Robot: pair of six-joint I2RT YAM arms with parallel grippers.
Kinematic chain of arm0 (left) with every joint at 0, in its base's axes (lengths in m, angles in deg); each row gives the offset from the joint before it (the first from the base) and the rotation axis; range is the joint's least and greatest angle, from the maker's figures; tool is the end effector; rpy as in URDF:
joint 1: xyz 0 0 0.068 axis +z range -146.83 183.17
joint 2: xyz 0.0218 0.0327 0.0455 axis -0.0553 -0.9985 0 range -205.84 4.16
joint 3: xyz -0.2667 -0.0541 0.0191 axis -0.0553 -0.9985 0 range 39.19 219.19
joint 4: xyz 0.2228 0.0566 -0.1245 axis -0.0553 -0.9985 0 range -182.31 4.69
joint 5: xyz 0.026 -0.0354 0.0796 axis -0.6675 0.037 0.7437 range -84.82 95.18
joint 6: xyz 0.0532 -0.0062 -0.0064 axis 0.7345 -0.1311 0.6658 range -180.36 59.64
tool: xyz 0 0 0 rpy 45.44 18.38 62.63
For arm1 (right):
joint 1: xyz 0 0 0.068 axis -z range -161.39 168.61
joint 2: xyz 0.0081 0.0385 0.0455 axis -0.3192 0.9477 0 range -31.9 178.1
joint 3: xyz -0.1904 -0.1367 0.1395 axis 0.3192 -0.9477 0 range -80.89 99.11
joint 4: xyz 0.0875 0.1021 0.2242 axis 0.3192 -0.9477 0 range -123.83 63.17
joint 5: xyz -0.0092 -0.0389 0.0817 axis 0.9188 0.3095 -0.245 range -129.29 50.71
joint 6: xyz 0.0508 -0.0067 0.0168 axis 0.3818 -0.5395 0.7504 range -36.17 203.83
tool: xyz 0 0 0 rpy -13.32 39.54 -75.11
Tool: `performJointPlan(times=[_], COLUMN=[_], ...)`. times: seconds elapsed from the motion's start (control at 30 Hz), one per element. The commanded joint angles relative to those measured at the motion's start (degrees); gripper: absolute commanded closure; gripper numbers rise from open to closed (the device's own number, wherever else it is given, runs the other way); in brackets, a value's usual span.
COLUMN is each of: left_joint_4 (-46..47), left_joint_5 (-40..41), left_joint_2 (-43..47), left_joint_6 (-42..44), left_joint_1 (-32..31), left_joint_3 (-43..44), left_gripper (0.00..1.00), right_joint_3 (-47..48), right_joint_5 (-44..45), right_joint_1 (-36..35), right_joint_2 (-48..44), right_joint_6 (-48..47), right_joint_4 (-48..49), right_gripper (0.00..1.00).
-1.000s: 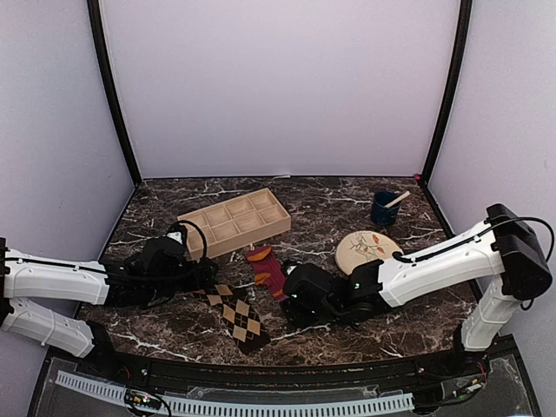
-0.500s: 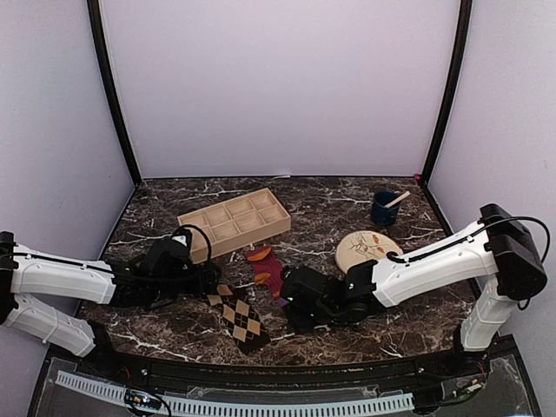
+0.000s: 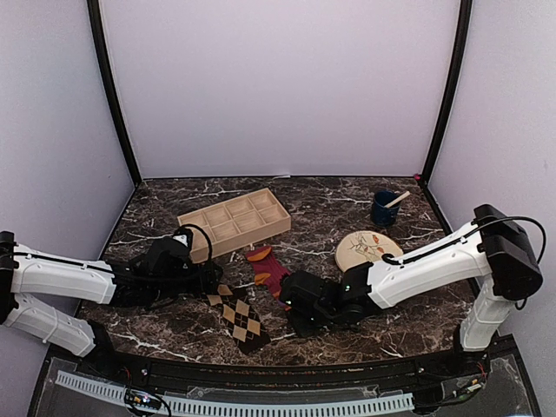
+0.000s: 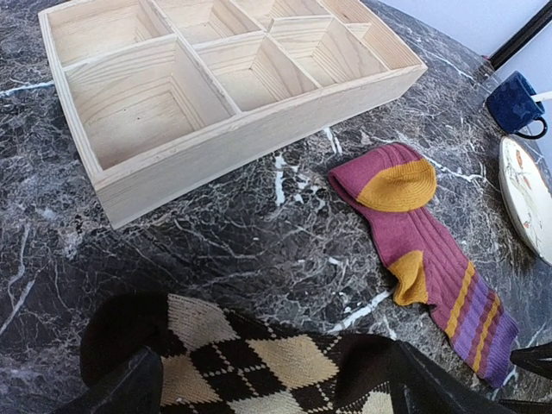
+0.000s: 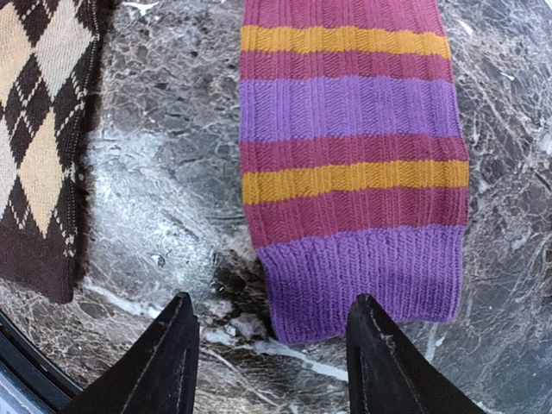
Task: Roll the socks
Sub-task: Pick up the sock from the center of the board.
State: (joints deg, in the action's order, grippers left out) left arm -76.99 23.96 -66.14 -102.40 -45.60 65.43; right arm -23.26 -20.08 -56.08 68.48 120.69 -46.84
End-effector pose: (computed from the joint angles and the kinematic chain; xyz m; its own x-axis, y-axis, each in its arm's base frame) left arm 0.1642 -0.1700 0.1719 -0.6474 -0.2232 -0.7287 0.1430 0.9036 -0.4038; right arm 0.1004 0.3224 0.1551 -0.7103 -0.4496 -0.5417 -0.5563 0.8300 0.0406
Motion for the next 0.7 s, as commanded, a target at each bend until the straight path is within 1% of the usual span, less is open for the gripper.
performJointPlan(times=[0.0,0.2,0.5,0.53,0.67], left_joint_4=[1.03,1.14,1.1,1.1,1.06], left_joint_5=[-0.57,-0.59,-0.5,-0.5,-0.64], left_joint_2=[-0.43,-0.37,0.16,0.16,0.33], left_joint_6=[-0.49,-0.7,-1.19,-1.28,-1.36], left_joint_1=[-0.19,-0.18,-0.18,-0.18,-0.18], left_joint_3=[1.12,1.01,0.59,0.57,0.57], left_gripper=[0.07,0.07,0.07,0.07,0.07], right_joint_3=[-0.18,-1.54,-2.93,-3.1,-3.26], right_joint_5=[-1.51,-2.53,-4.32,-4.55,-5.56], right_joint_1=[0.31,1.29,2.16,2.22,2.22], right_joint_2=[1.07,1.31,1.78,1.84,1.87], right_joint_6=[0.41,0.26,0.37,0.36,0.32], right_joint_4=[0.69,1.74,2.2,2.26,1.79], right_gripper=[0.47,0.51,0.61,0.64,0.82])
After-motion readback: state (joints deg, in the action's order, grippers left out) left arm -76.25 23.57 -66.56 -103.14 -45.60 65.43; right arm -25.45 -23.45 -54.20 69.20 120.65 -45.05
